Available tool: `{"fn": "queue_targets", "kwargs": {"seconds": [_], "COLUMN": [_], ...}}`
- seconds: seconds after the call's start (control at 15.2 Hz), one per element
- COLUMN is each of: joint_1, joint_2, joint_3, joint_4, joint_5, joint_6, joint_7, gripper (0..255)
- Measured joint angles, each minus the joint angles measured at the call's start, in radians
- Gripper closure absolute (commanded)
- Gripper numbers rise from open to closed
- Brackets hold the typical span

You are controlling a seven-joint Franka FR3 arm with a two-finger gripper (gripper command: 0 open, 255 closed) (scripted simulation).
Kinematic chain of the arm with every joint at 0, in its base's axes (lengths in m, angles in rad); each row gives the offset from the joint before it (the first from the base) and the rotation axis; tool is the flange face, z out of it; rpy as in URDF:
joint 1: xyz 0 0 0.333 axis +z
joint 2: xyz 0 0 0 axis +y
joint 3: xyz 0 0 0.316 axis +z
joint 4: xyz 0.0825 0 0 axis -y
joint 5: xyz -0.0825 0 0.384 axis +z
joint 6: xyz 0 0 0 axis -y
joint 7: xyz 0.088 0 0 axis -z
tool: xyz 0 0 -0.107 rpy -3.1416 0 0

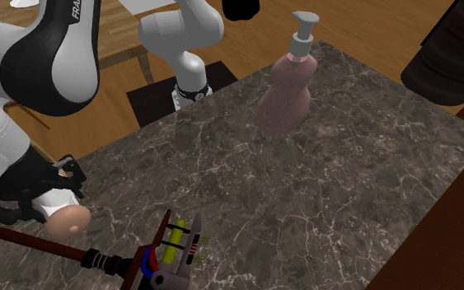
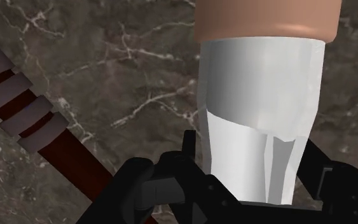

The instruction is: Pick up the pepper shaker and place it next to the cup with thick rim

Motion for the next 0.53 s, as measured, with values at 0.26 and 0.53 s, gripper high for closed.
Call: {"fn": "queue_targets", "kwargs": {"seconds": [0.26, 0.53], "joint_1": [0.000, 0.000], "joint_2": [0.003, 0.004], "joint_3": [-0.001, -0.001], "joint_4": [-0.003, -0.003], "joint_5": [0.002, 0.002], "joint_6": [0.005, 0.005], "joint_7": [-0.001, -0.001], "gripper": [255, 0]}}
